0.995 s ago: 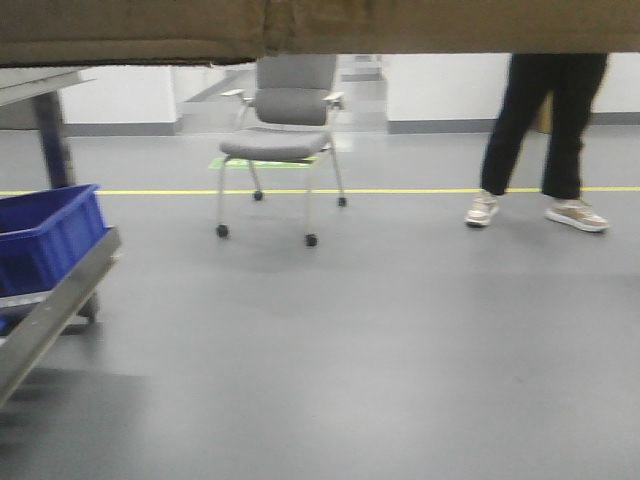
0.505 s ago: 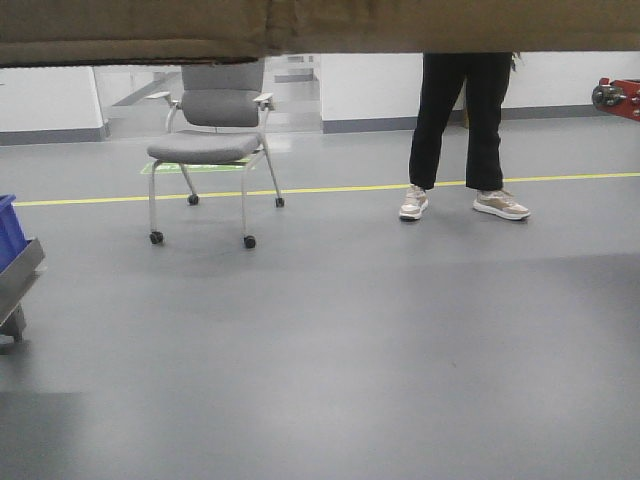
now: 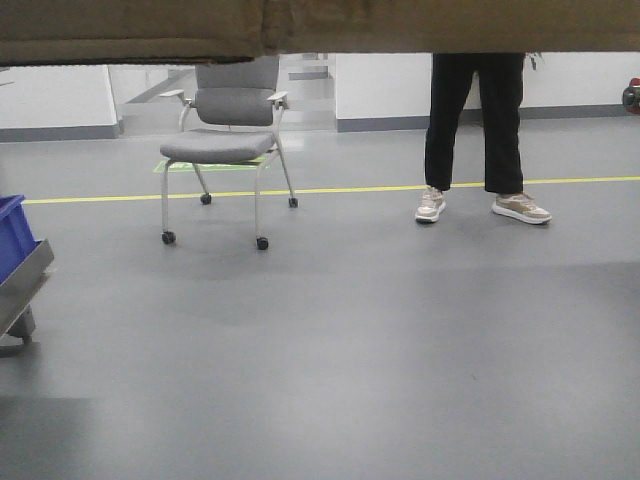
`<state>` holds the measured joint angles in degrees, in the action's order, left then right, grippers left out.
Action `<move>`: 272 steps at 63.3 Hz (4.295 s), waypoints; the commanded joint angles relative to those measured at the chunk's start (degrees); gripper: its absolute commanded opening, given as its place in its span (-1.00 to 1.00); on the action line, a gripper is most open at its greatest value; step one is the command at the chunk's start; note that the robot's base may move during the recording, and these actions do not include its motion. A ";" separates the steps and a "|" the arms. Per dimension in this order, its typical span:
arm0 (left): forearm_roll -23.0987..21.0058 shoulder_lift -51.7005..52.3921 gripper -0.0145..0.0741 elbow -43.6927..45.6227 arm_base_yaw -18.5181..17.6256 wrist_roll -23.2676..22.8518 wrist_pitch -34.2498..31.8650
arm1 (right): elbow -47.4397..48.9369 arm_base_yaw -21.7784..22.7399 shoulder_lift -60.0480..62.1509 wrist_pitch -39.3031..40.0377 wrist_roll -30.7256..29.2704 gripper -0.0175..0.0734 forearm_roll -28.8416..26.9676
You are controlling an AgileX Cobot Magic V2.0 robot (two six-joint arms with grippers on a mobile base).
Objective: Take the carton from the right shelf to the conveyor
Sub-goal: 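Hold the carton with both grippers while driving to the conveyor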
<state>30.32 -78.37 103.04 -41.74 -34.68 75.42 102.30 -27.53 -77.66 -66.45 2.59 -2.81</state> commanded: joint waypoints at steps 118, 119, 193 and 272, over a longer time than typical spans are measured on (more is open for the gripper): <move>-5.14 0.46 -0.71 0.44 -1.49 1.20 -5.46 | 0.29 -0.69 0.06 5.86 -1.19 -0.74 -3.95; -5.14 0.46 -0.71 0.44 -1.49 1.20 -5.46 | 0.29 -0.69 0.06 5.86 -1.19 -0.74 -3.95; -1.27 0.46 -0.71 0.44 -1.49 1.20 -5.46 | 0.29 -0.69 0.06 6.10 -1.19 -0.74 -3.95; 6.40 0.46 -0.71 0.44 -1.49 1.20 -5.46 | 0.29 -0.69 0.06 6.45 -1.19 -0.74 -3.95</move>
<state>36.95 -78.37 103.04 -42.20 -34.68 74.99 102.21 -27.58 -77.87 -63.75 2.48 -3.36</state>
